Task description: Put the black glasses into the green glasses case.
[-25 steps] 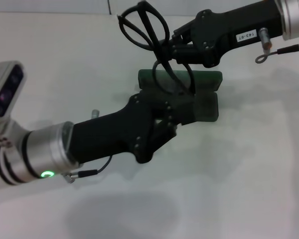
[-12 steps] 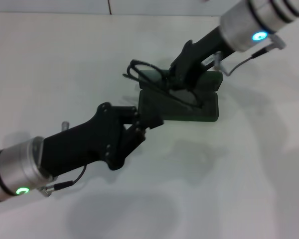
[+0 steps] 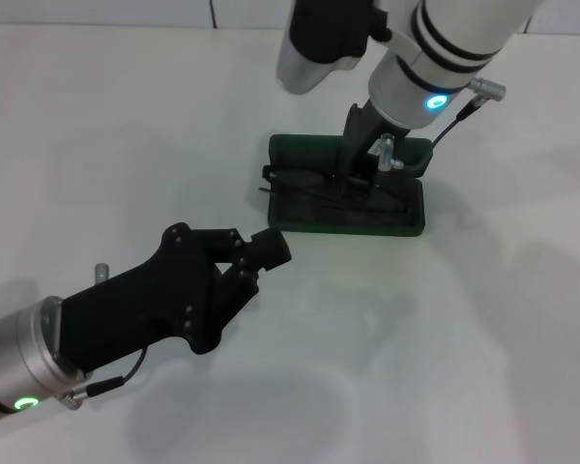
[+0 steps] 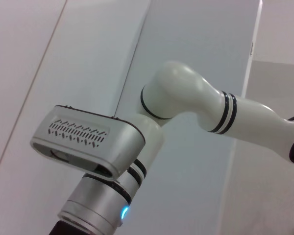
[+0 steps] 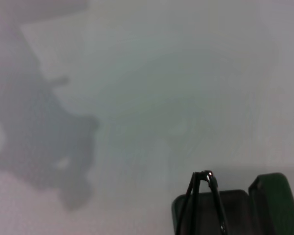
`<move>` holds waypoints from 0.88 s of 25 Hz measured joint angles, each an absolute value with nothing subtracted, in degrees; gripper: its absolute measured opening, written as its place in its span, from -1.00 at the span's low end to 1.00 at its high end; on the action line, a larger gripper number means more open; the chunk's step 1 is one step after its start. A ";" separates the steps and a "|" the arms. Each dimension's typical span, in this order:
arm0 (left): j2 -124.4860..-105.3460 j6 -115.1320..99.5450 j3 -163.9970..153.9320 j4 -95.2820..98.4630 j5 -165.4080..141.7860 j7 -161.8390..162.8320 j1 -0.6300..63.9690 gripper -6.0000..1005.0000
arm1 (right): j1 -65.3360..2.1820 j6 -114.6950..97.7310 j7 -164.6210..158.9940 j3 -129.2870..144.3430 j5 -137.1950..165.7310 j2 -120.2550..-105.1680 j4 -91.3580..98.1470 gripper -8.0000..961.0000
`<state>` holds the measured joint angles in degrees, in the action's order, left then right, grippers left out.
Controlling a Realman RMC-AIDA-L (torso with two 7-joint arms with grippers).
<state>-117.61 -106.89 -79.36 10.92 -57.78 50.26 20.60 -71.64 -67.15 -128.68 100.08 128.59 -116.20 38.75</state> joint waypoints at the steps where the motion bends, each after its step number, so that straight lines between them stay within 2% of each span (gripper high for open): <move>1: -117.62 -106.90 -79.36 10.88 -57.79 50.09 20.51 -0.93 | -71.97 -67.01 -129.24 100.81 128.64 -116.19 38.64 -0.77; 22: -118.21 -105.88 -79.88 10.34 -58.41 49.04 21.89 -0.93 | -73.83 -63.73 -133.55 112.68 130.28 -116.19 38.55 -0.75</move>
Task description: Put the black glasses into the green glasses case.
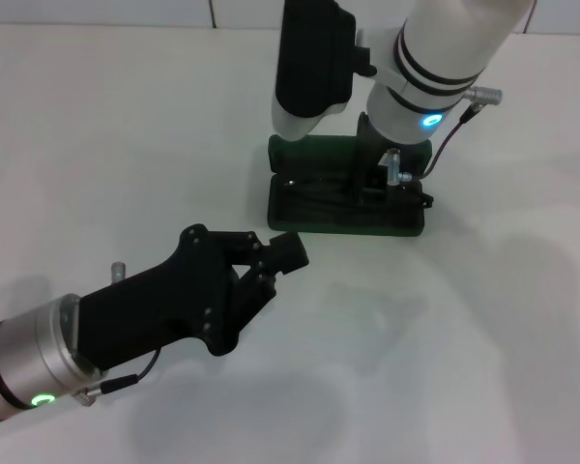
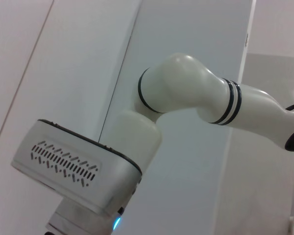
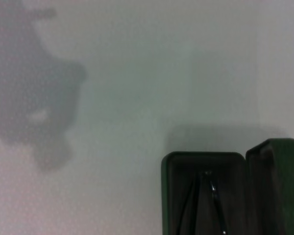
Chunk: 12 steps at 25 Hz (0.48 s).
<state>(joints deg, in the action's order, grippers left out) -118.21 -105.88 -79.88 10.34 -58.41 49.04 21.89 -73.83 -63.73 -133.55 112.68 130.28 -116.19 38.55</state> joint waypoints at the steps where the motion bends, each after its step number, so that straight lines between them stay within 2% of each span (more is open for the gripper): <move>1: -118.22 -105.86 -79.89 10.33 -58.47 49.04 21.89 -0.93 | -73.84 -63.29 -133.51 113.24 130.29 -116.19 38.60 -0.74; 12: -118.37 -105.81 -79.89 10.28 -58.78 49.04 21.88 -0.93 | -73.91 -60.08 -133.28 116.67 130.97 -116.19 39.22 -0.73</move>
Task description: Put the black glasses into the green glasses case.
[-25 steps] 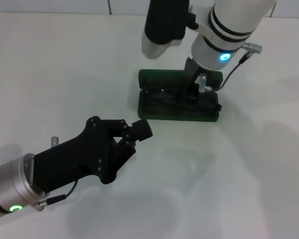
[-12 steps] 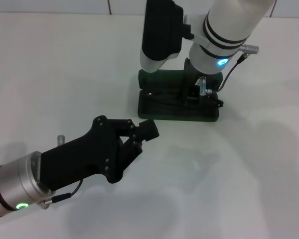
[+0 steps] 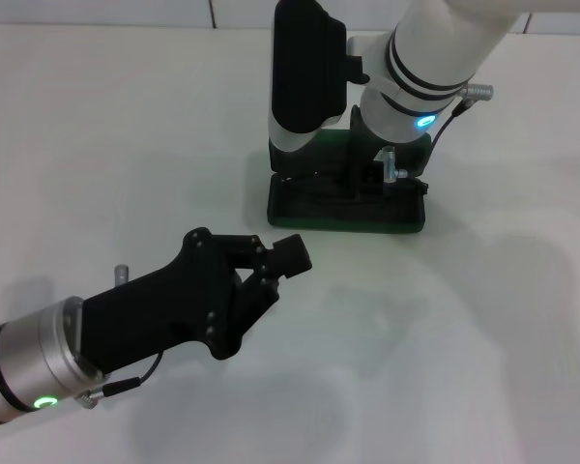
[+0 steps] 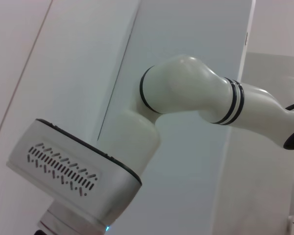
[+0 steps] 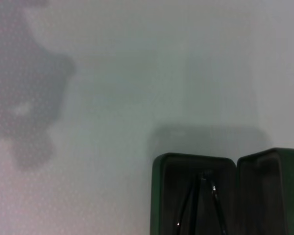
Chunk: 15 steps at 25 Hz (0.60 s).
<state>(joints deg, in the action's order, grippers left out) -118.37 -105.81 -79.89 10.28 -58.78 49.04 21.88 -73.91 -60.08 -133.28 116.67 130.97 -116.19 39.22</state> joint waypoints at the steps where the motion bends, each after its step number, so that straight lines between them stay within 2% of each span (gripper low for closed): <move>1: -118.39 -105.81 -79.89 10.28 -58.89 49.04 21.88 -0.93 | -73.87 -60.02 -133.28 116.68 130.98 -116.19 39.26 -0.73; 15: -118.48 -105.92 -79.82 10.28 -58.98 49.04 21.35 -0.93 | -73.75 -62.36 -133.69 116.81 131.05 -116.19 40.83 -0.72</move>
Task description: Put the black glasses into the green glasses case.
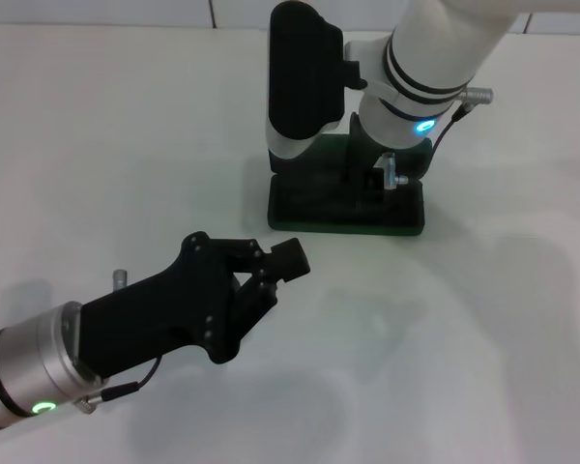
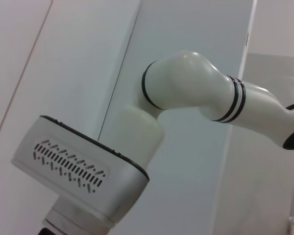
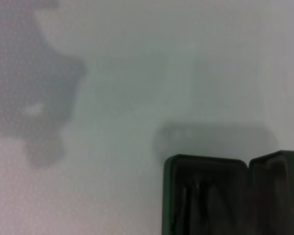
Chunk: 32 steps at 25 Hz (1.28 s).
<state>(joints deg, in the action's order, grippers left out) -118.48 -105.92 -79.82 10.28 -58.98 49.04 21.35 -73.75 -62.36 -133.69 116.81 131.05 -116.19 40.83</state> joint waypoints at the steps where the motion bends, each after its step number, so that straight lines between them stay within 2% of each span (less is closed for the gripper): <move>1: -118.48 -105.94 -79.78 10.28 -58.98 49.04 21.32 -0.93 | -73.76 -62.47 -133.69 116.81 131.05 -116.19 40.86 -0.72; 10: -118.28 -106.47 -79.51 10.41 -58.64 49.20 20.63 -0.93 | -72.86 -64.03 -135.16 116.27 131.26 -116.19 43.70 -0.59; 15: -117.21 -106.53 -79.39 10.72 -55.95 50.03 21.10 -0.93 | -66.16 -68.48 -135.52 108.79 130.74 -116.19 52.30 -0.59; 16: -116.68 -106.53 -79.37 10.80 -54.77 50.45 21.56 -0.93 | -63.84 -69.62 -135.50 106.40 130.19 -116.19 54.70 -0.59; 17: -114.83 -106.43 -79.38 11.49 -52.83 51.91 22.84 -0.93 | -61.36 -70.40 -135.31 104.13 129.41 -116.18 57.11 -0.59; 18: -114.83 -106.43 -79.38 11.49 -52.83 51.91 22.84 -0.93 | -58.19 -71.28 -134.84 101.48 128.34 -116.17 59.93 -0.59; 20: -112.66 -105.81 -79.06 13.02 -51.88 54.25 24.44 -0.92 | -51.43 -72.75 -132.02 96.72 124.54 -116.09 64.30 -0.59; 24: -108.89 -102.27 -76.82 16.08 -52.28 61.11 29.77 -0.90 | -36.62 -75.58 -119.89 86.61 113.12 -115.85 67.98 -0.59; 27: -106.48 -97.39 -76.49 20.17 -54.31 66.96 34.44 -0.84 | -27.98 -78.81 -109.94 80.41 105.23 -115.73 66.21 -0.59; 32: -105.13 -88.60 -76.44 25.72 -60.19 71.55 39.80 -0.75 | -23.56 -85.00 -101.39 74.24 101.13 -115.85 58.62 -0.59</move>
<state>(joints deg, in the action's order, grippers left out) -105.13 -88.60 -76.44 25.72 -60.19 71.55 39.80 -23.56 -85.00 -101.39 74.24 101.13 -115.85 58.62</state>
